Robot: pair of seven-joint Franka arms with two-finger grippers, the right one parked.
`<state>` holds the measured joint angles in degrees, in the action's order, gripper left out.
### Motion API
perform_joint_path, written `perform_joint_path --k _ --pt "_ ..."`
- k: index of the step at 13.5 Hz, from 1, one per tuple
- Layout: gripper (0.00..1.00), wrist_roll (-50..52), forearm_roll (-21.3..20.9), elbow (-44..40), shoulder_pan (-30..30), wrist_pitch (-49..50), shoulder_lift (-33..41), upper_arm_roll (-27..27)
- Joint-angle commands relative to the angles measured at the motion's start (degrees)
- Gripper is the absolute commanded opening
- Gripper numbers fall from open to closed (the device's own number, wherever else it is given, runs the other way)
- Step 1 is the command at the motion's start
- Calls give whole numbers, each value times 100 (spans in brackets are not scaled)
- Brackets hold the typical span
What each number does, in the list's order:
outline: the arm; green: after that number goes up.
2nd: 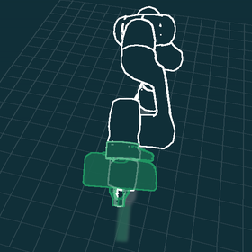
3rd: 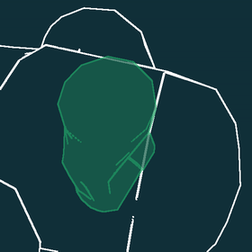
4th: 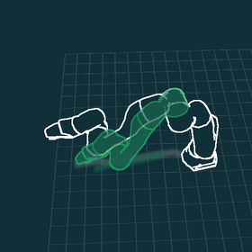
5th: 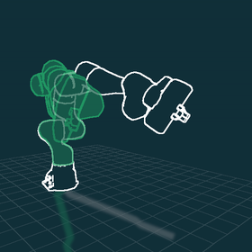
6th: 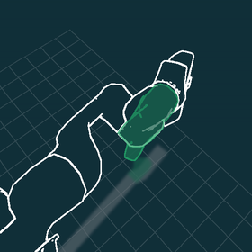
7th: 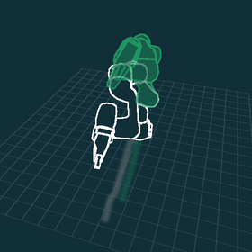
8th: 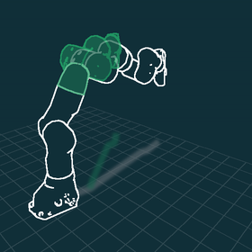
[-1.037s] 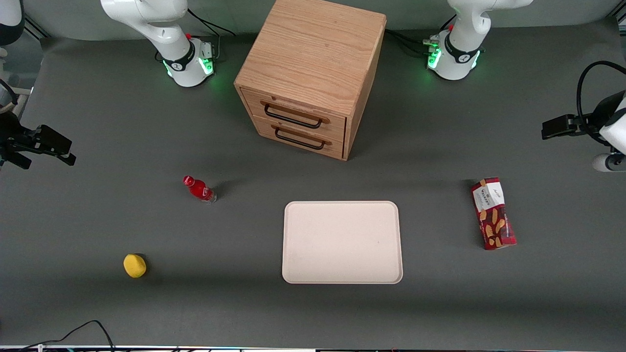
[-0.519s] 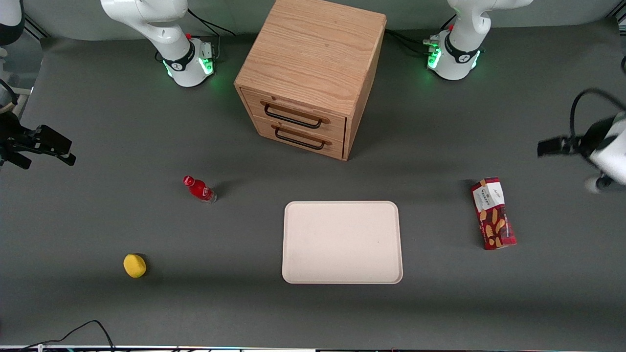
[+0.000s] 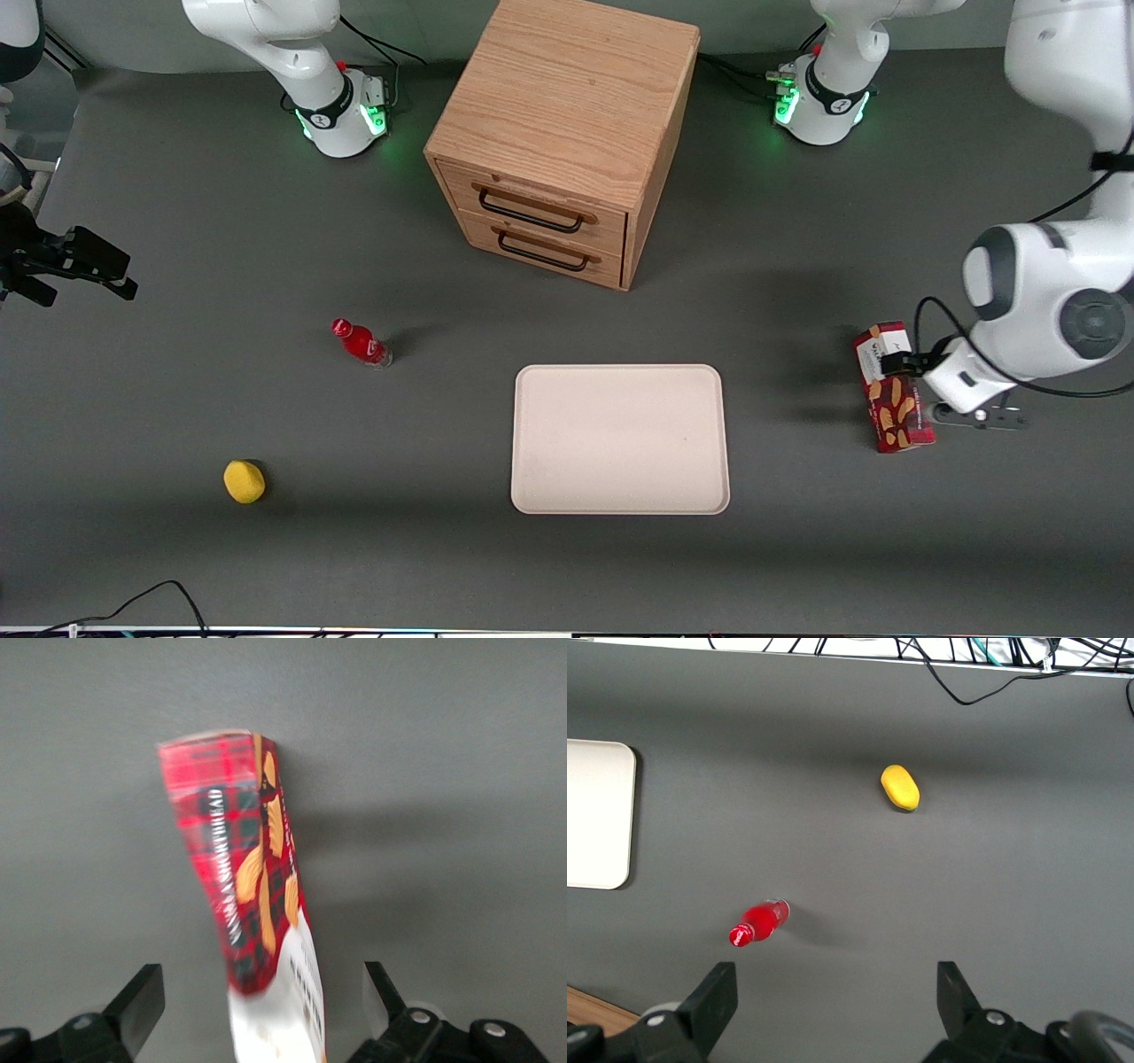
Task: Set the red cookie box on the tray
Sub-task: 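Close the left gripper on the end of the cookie box, then lift the cookie box upright with the left gripper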
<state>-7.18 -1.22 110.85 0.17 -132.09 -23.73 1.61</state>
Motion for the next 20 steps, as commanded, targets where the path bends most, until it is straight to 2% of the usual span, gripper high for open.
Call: perform_joint_path --k 1,2,7,9,12,14,16,18,20 --pt "51 -240 61 840 9 -1289 88 84" --pt "1 -249 69 981 0 -1493 70 93" --pt "0 -249 386 930 -26 -1372 193 85" --pt "0 -249 395 668 -26 -761 411 85" --pt "0 -187 412 -611 -17 1327 719 85" --pt "0 -91 465 -1980 -9 3101 712 85" --pt "0 513 544 -3326 53 4476 659 32" --pt "0 1111 675 -4051 97 5225 632 -300" --pt "0 1856 746 -4141 106 5281 641 -861"
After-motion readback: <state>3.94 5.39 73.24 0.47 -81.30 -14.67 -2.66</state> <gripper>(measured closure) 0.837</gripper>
